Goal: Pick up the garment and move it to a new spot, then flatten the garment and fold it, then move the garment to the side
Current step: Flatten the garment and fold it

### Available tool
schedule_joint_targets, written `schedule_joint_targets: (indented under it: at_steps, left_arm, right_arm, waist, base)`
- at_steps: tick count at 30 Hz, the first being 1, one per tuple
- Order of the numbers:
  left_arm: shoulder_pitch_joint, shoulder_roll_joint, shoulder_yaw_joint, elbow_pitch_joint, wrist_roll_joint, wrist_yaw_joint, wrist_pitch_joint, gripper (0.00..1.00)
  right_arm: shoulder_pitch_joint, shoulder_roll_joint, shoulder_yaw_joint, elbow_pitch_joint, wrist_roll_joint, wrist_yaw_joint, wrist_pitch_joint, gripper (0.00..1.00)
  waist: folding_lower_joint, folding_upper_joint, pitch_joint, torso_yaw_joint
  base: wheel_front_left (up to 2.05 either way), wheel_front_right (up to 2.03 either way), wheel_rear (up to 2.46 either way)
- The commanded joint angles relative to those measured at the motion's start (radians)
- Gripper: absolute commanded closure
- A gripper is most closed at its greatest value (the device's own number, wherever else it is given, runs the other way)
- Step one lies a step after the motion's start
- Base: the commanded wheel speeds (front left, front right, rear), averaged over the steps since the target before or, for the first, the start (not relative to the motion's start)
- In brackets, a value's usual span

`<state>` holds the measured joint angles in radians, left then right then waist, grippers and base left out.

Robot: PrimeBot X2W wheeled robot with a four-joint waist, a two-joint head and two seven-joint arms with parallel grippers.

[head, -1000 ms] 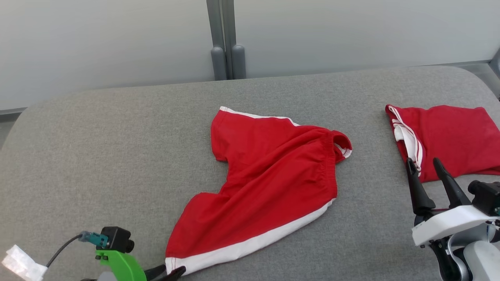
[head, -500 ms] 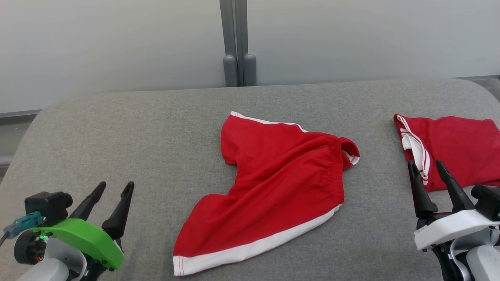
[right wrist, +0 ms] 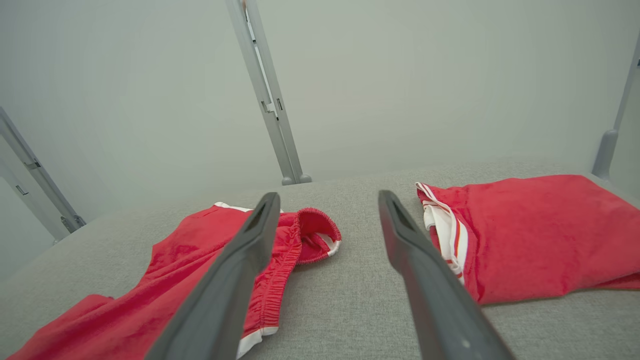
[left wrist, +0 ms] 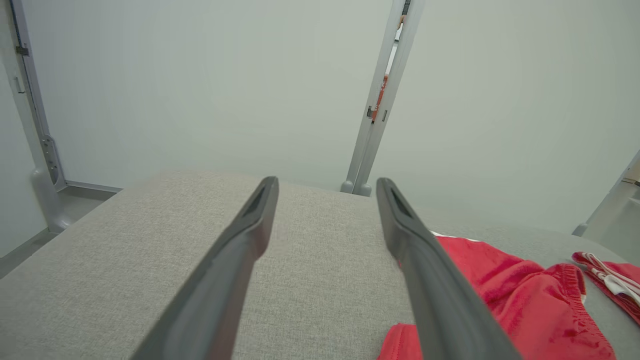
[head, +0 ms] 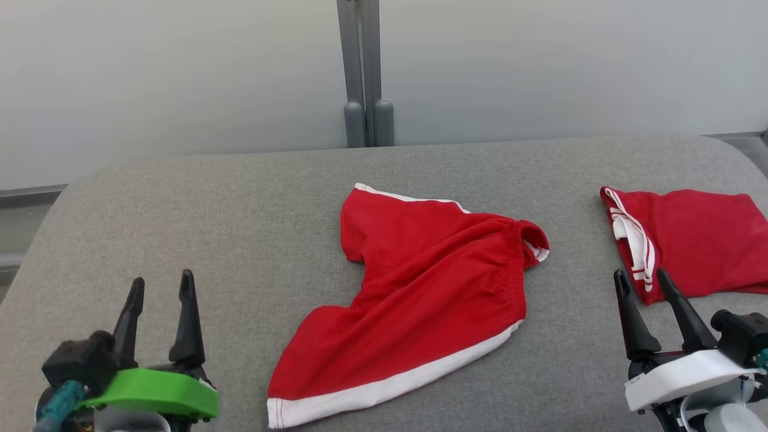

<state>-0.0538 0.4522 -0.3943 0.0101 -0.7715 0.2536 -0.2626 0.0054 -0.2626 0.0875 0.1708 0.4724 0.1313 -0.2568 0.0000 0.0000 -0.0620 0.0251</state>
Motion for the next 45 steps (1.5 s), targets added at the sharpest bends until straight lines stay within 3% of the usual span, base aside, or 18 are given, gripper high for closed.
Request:
schedule_joint_targets:
  at_steps: [1, 4, 10, 16, 31, 41, 45]
  left_arm:
    - [0.033, -0.030, 0.022, -0.004, 0.048, -0.013, -0.002, 0.00]
    - [0.098, -0.076, 0.049, 0.039, 0.136, -0.052, -0.002, 0.00]
    - [0.134, -0.150, 0.100, 0.102, 0.202, -0.127, -0.001, 0.00]
    - [0.118, -0.191, 0.137, 0.140, 0.247, -0.184, -0.001, 0.00]
    - [0.093, -0.238, 0.178, 0.200, 0.297, -0.253, 0.002, 0.00]
    - [0.068, -0.234, 0.102, 0.193, 0.271, -0.282, 0.173, 0.00]
    - [0.059, -0.235, 0.073, 0.195, 0.252, -0.296, 0.248, 0.00]
  right_arm:
    - [0.017, 0.004, 0.000, -0.008, -0.009, -0.001, -0.006, 0.00]
    - [0.021, 0.004, 0.012, -0.018, -0.013, -0.001, -0.008, 0.00]
    - [0.029, -0.009, 0.025, -0.014, -0.004, -0.001, -0.010, 0.00]
    - [0.021, -0.021, 0.039, -0.002, 0.004, -0.001, -0.008, 0.00]
    - [-0.018, -0.041, 0.059, 0.019, 0.016, -0.001, -0.001, 0.00]
    - [-0.104, -0.126, 0.256, 0.125, 0.106, -0.001, 0.296, 0.00]
    - [-0.144, -0.146, 0.307, 0.192, 0.137, -0.001, 0.359, 0.00]
  waist:
    - [0.0000, 0.0000, -0.003, -0.002]
    - [0.0000, 0.0000, -0.006, -0.007]
    - [0.0000, 0.0000, -0.011, -0.004]
    - [0.0000, 0.0000, -0.014, 0.003]
    - [0.0000, 0.0000, -0.011, 0.021]
    - [0.0000, 0.0000, 0.030, 0.079]
    - [0.0000, 0.0000, 0.049, 0.102]
  base:
    - [0.00, 0.00, 0.00]
    - [0.00, 0.00, 0.00]
    - [0.00, 0.00, 0.00]
    - [0.00, 0.00, 0.00]
    - [0.00, 0.00, 0.00]
    - [0.00, 0.00, 0.00]
    - [0.00, 0.00, 0.00]
